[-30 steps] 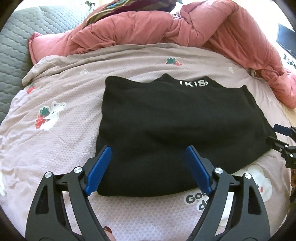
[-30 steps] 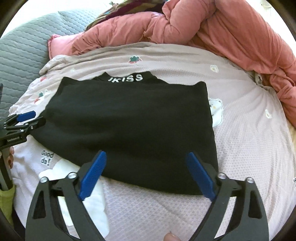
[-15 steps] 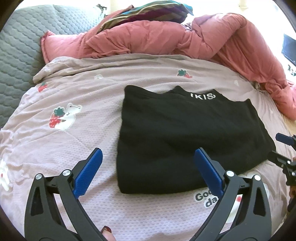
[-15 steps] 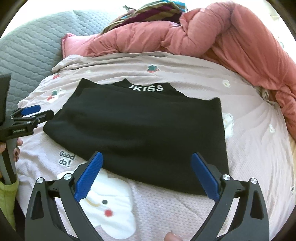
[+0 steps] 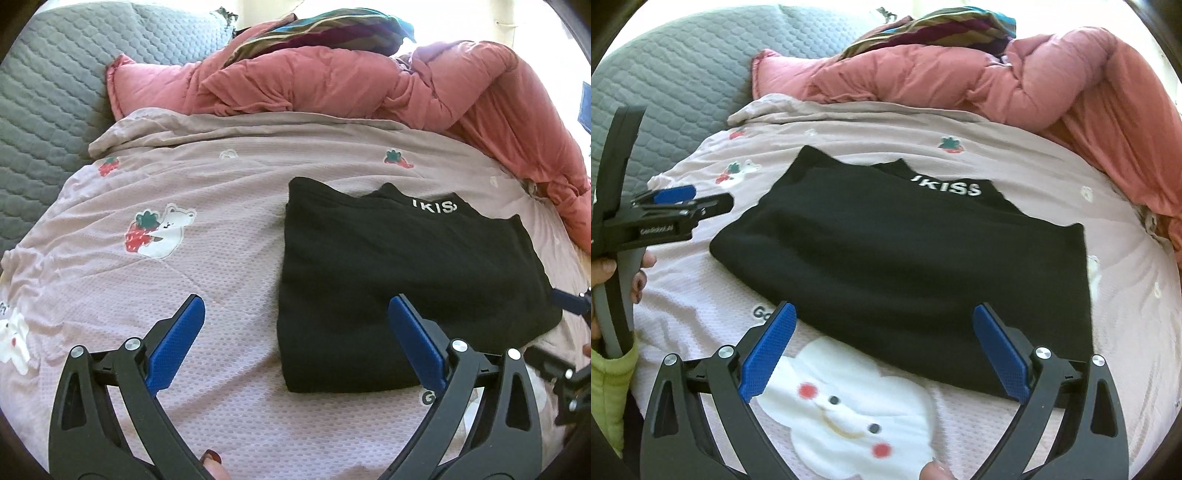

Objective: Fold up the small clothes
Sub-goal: 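Pull both open tools back from the folded shirt, then grasp the side edge of the folded black shirt with the right tool while the left tool grasps beside it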

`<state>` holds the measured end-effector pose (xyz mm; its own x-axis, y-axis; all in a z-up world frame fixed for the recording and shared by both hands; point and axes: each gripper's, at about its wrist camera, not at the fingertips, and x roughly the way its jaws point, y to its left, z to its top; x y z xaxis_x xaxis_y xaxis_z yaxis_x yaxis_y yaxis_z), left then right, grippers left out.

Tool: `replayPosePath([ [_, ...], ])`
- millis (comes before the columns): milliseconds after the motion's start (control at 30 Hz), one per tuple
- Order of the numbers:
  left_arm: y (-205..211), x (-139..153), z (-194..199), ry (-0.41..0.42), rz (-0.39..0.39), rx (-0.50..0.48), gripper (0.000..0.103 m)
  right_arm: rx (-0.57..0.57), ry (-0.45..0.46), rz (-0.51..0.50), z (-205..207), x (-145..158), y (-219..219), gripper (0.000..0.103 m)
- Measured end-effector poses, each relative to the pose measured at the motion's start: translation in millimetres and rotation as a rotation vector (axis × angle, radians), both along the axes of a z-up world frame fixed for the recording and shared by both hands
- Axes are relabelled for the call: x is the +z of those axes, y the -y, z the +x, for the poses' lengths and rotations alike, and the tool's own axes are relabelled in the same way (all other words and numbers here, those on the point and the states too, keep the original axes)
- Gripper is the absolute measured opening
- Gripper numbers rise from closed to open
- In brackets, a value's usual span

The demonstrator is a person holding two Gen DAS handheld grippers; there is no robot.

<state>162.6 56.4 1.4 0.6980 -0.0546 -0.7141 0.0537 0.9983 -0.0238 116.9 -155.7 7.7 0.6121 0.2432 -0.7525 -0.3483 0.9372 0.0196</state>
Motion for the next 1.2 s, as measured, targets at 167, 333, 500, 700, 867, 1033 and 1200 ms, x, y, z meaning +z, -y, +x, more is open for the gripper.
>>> replayPosePath([
  [167,-6.1,0.7,0.5,0.001,-0.006,0.016,0.093,0.041,-0.004,-0.002,1.1,-2.9,-18.1,0.096],
  [333,-16.8,-2.5,3.7,-0.005,-0.009,0.047,0.093,0.075,-0.006,-0.016,2.7,-7.0,-35.0,0.096],
  [500,-26.9,-5.9,7.3,-0.014,-0.007,0.079,0.093,0.111,-0.018,-0.027,5.6,-12.7,-51.7,0.096],
  [700,-34.6,-9.4,10.5,-0.025,-0.016,0.096,0.093,0.158,-0.008,-0.078,7.0,-21.3,-73.1,0.096],
  [867,-47.3,-14.0,18.2,-0.036,-0.041,0.126,0.093,0.208,0.005,-0.141,10.3,-32.6,-94.0,0.096],
  [1033,-63.7,-22.2,26.0,-0.062,-0.083,0.177,0.093,0.255,0.03,-0.245,16.0,-48.2,-116.0,0.096],
  [1200,-70.8,-27.0,33.2,-0.078,-0.101,0.195,0.093,0.272,0.074,-0.307,24.3,-53.1,-129.7,0.096],
])
